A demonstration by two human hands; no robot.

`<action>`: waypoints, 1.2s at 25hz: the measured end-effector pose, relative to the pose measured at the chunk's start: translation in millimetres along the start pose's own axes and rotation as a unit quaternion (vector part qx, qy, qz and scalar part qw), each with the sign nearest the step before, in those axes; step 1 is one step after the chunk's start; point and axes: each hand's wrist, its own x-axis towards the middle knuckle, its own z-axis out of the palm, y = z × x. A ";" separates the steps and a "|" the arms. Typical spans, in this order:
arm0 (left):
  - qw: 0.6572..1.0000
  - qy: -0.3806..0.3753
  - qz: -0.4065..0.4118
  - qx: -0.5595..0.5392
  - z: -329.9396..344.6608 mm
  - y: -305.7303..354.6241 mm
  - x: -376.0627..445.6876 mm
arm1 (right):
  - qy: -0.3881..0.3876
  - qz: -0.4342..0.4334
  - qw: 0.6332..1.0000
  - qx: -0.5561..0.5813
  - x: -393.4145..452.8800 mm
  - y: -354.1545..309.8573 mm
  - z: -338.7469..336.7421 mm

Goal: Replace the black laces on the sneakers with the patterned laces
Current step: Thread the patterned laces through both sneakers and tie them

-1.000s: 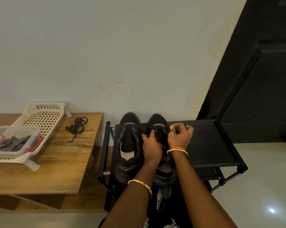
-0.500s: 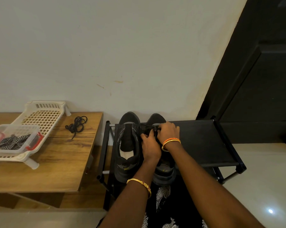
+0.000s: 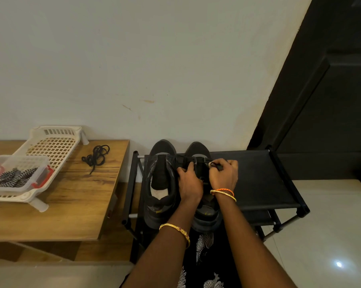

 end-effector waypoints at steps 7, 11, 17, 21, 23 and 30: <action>1.000 0.001 -0.005 -0.009 -0.5 0.3 -1.1 | -0.023 0.192 0.928 0.320 9.3 -15.5 -1.9; 1.000 0.002 0.002 -0.016 -1.3 0.2 -0.5 | -0.151 -0.013 0.984 -0.091 20.9 -22.7 11.9; 1.000 0.009 0.002 -0.014 1.5 0.0 1.2 | -0.236 -0.140 0.898 -0.344 32.0 -31.2 11.1; 1.000 0.006 0.000 -0.013 -0.4 1.2 -0.4 | -0.214 -0.122 0.912 -0.327 25.0 -25.4 9.1; 1.000 0.007 0.001 -0.012 -2.0 2.2 -1.5 | -0.207 -0.099 0.929 -0.290 19.7 -22.5 5.7; 1.000 -0.004 -0.005 -0.003 -0.9 1.8 -0.6 | -0.209 0.026 0.974 -0.082 12.1 -6.8 -6.2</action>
